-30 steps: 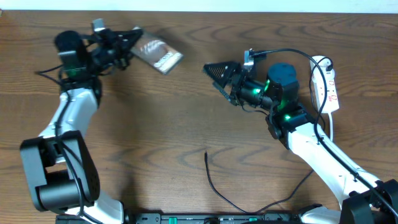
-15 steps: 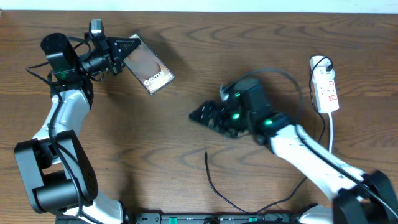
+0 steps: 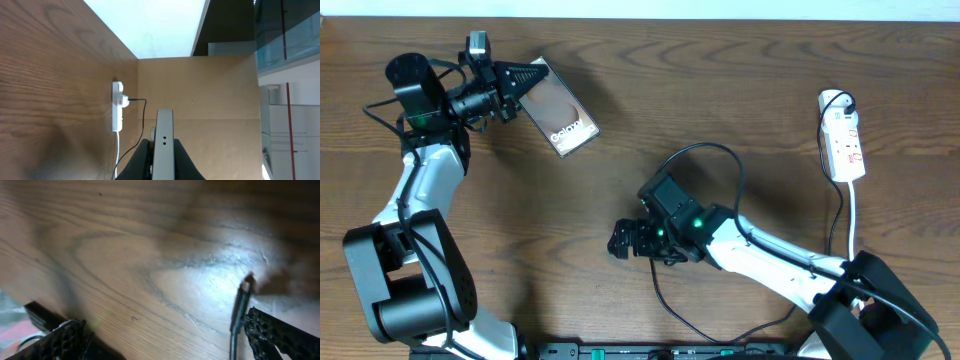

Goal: Plug charger to phone and switch on socket
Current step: 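Release the phone from the right gripper and move the left gripper back-left, then lower the right gripper toward the black charger cable on the table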

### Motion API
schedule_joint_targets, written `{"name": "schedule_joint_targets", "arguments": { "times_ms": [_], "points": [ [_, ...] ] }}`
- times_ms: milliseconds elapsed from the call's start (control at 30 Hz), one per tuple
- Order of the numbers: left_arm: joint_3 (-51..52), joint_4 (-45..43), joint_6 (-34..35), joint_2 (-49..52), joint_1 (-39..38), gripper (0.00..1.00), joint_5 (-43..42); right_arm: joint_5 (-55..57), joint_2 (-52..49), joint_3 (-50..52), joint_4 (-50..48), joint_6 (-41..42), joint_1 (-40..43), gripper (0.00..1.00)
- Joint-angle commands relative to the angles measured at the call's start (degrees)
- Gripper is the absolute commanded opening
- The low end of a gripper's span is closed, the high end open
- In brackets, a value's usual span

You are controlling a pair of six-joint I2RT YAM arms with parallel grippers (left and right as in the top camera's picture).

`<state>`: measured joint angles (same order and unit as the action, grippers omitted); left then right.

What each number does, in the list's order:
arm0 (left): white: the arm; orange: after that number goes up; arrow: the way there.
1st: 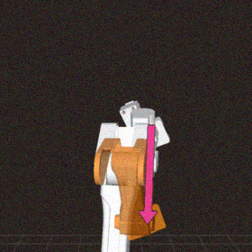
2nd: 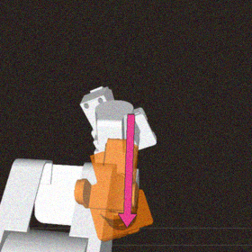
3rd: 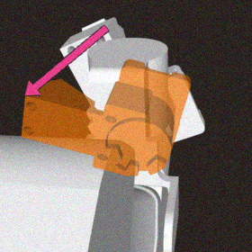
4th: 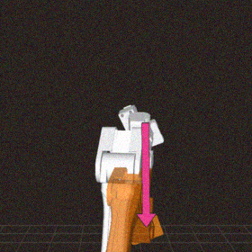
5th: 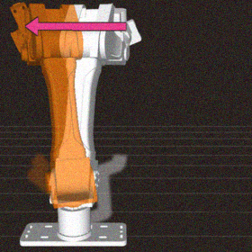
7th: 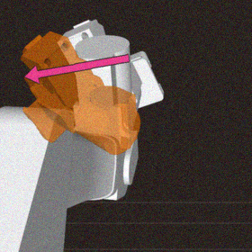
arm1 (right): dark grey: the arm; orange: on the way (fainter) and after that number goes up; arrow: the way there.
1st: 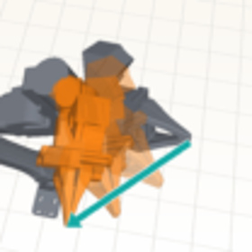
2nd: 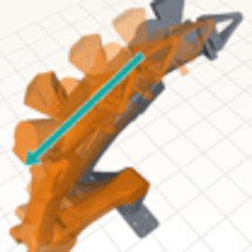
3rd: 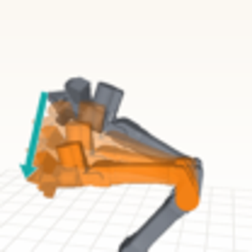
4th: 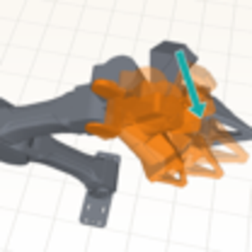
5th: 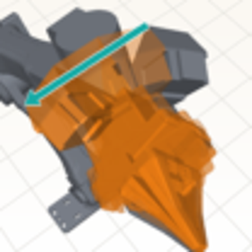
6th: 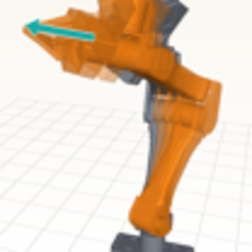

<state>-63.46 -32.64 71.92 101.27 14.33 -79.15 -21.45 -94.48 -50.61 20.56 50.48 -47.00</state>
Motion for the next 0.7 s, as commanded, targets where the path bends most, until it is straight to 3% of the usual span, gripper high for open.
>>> {"name": "schedule_joint_targets", "arguments": {
  "times_ms": [0,567,667],
  "points": [
    [-1.2,-0.5,-1.3,-0.2,0.0,0.07,-1.4,5.0,-0.3,-0.3,2.1,-1.2,-1.3,0.99],
    [-1.2,-0.5,-1.9,-0.2,0.0,0.07,-1.4,10.4,-0.4,-0.4,6.3,0.9,-3.2,0.94],
    [-1.2,-0.5,-2.1,-0.2,0.0,0.07,-1.4,10.6,-0.4,-0.4,7.4,1.4,-3.4,0.89]
  ]
}}
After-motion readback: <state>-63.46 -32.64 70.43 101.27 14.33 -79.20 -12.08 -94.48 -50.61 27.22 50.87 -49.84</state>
